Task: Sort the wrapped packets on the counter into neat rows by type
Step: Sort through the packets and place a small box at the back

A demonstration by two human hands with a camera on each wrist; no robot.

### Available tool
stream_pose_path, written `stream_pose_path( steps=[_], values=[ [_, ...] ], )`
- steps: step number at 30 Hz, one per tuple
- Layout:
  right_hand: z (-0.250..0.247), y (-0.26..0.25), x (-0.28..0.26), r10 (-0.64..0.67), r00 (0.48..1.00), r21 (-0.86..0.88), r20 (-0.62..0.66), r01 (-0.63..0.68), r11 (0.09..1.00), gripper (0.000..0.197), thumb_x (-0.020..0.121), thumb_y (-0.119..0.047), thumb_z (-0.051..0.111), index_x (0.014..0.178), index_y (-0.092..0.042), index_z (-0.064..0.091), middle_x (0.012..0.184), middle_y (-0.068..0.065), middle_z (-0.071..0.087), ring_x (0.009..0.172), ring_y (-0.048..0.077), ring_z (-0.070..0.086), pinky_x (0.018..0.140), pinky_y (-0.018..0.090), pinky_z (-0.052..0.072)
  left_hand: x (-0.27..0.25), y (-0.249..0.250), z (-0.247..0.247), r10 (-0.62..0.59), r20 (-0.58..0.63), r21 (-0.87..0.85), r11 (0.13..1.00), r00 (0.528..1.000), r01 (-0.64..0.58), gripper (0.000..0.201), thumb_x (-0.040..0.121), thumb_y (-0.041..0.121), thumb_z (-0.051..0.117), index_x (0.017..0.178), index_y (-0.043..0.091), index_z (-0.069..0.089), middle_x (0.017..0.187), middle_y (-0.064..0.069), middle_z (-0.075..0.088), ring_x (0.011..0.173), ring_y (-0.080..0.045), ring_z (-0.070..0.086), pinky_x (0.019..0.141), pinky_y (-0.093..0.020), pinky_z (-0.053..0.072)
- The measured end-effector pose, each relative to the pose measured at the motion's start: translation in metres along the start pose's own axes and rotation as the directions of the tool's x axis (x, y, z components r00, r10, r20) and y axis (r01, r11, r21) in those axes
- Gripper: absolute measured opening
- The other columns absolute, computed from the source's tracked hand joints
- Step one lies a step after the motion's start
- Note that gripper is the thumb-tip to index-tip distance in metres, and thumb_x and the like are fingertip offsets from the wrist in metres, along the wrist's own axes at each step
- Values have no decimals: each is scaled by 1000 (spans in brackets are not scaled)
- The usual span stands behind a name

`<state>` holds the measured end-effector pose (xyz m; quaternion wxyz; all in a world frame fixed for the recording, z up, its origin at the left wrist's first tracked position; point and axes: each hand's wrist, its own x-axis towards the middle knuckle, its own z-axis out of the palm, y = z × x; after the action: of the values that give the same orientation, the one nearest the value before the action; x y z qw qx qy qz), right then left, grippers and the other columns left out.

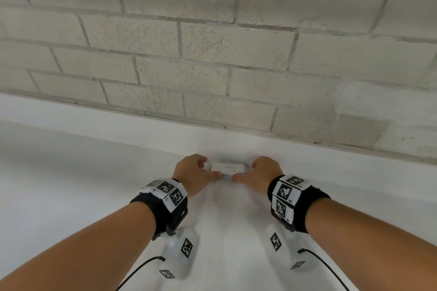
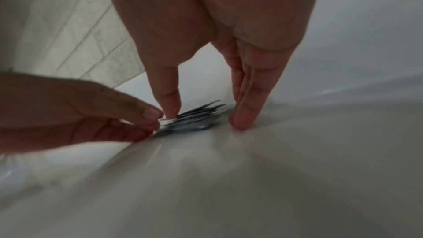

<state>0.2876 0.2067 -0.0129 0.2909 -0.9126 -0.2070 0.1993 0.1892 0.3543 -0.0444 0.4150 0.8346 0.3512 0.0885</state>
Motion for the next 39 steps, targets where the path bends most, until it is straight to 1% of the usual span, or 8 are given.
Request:
stream_pose_path(
  steps=[4, 8, 13, 18, 22, 26, 30, 39],
  values=[
    [3, -2, 2, -48, 999, -218, 18, 51, 975, 41, 68, -36, 81, 85, -15, 50, 78, -2, 53, 73, 17, 54, 44, 17, 32, 2, -1, -4, 79, 30, 111, 990, 996, -82, 64, 67, 38, 84, 122, 16, 60, 105, 3, 65, 97, -14, 63, 89, -24, 50],
    [5, -6, 12, -68, 997, -280, 28, 73, 957, 39, 69, -34, 80, 86, -12, 52, 72, -2, 50, 73, 18, 54, 45, 20, 37, 12, 7, -5, 98, 27, 215, 971, 995, -102, 56, 68, 30, 84, 117, 11, 64, 102, 1, 66, 92, -14, 62, 82, -20, 47],
    [9, -12, 20, -90, 996, -305, -2, 86, 948, 44, 73, -30, 77, 105, -4, 61, 96, 8, 62, 83, 24, 60, 66, 25, 47, 25, 16, -3, 89, 52, 256, 962, 995, -100, 47, 67, 28, 84, 108, 11, 68, 107, -5, 68, 98, -20, 65, 87, -26, 53],
    [10, -11, 23, -101, 994, -302, -34, 86, 949, 42, 75, -31, 76, 104, -4, 61, 90, 7, 58, 76, 20, 52, 64, 24, 42, 31, 16, 1, 122, 47, 236, 963, 991, -130, 44, 69, 24, 82, 108, 11, 65, 108, -6, 66, 98, -21, 63, 86, -29, 53],
    [9, -9, 24, -93, 996, -310, -18, 83, 947, 48, 69, -36, 80, 103, -7, 62, 88, 5, 56, 79, 22, 56, 65, 25, 45, 31, 14, 1, 139, 65, 200, 968, 988, -149, 45, 65, 24, 84, 102, 13, 61, 101, -3, 64, 86, -17, 60, 73, -23, 49],
    [6, -11, 23, -112, 994, -346, -20, 98, 933, 43, 71, -35, 79, 99, -7, 63, 84, 3, 56, 73, 20, 54, 57, 25, 41, 31, 14, 1, 152, 75, 182, 970, 985, -164, 33, 63, 22, 85, 86, 18, 61, 88, 0, 64, 74, -15, 57, 62, -19, 44],
    [6, -11, 26, -119, 993, -353, -15, 106, 930, 43, 73, -34, 78, 102, -6, 64, 98, 10, 66, 74, 20, 54, 64, 24, 42, 33, 16, 1, 153, 70, 165, 973, 986, -163, 29, 63, 22, 86, 82, 18, 63, 80, 2, 60, 72, -14, 55, 65, -22, 45],
    [8, -9, 28, -92, 996, -339, -19, 80, 937, 45, 75, -31, 77, 109, -6, 62, 110, 12, 66, 97, 26, 65, 67, 23, 42, 31, 19, 1, 180, 50, 162, 969, 982, -185, 32, 63, 18, 86, 83, 19, 62, 96, -6, 69, 77, -17, 60, 76, -31, 54]
  ],
)
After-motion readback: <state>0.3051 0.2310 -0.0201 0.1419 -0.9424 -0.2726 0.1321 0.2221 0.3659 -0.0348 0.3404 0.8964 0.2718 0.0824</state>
